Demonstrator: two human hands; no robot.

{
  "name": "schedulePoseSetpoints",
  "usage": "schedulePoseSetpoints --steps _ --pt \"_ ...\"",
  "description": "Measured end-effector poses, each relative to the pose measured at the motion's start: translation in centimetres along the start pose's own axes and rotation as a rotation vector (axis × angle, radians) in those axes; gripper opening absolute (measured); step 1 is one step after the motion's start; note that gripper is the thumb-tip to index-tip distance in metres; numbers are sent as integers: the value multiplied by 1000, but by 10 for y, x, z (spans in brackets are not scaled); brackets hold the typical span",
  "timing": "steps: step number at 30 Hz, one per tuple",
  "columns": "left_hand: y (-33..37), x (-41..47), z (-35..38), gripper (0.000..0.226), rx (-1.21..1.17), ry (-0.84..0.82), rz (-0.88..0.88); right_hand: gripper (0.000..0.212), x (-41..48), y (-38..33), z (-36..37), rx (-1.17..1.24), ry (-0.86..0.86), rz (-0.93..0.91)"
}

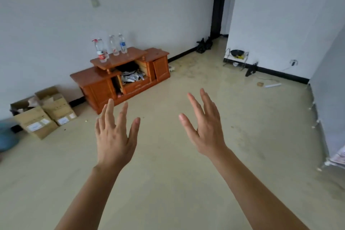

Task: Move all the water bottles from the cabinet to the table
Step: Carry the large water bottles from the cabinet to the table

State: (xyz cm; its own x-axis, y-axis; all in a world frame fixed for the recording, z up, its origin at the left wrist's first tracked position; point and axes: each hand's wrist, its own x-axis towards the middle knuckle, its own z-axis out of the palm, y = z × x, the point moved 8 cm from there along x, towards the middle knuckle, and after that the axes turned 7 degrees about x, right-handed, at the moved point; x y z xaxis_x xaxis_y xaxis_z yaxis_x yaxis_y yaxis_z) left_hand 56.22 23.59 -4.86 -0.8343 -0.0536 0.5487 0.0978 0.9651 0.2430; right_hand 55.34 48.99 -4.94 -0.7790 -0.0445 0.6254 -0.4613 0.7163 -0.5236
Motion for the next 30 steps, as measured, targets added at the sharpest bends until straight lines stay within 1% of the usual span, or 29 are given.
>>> schedulePoseSetpoints --steps 4,8,12,15,18,22,25,30 --pt "-39 44 21 66 55 37 -41 67 60 13 58 36 -14 -63" --pt "-63 113 68 65 116 58 -59 69 133 51 118 44 -28 -108" --pt "-75 205 127 67 179 34 -71 73 222 105 174 66 -34 -130" --pt "-78 283 168 71 224 -26 -76 75 296 142 203 70 -31 -122" --pt "-83 342 195 74 250 -27 -66 76 354 163 232 61 -57 -166" --pt "-106 410 232 73 261 -35 -83 77 428 186 283 76 -86 -151" --pt "-135 459 261 72 267 -31 -111 77 478 193 330 94 -104 -181" --pt "-207 542 314 72 242 6 -146 74 560 202 424 86 -127 -240"
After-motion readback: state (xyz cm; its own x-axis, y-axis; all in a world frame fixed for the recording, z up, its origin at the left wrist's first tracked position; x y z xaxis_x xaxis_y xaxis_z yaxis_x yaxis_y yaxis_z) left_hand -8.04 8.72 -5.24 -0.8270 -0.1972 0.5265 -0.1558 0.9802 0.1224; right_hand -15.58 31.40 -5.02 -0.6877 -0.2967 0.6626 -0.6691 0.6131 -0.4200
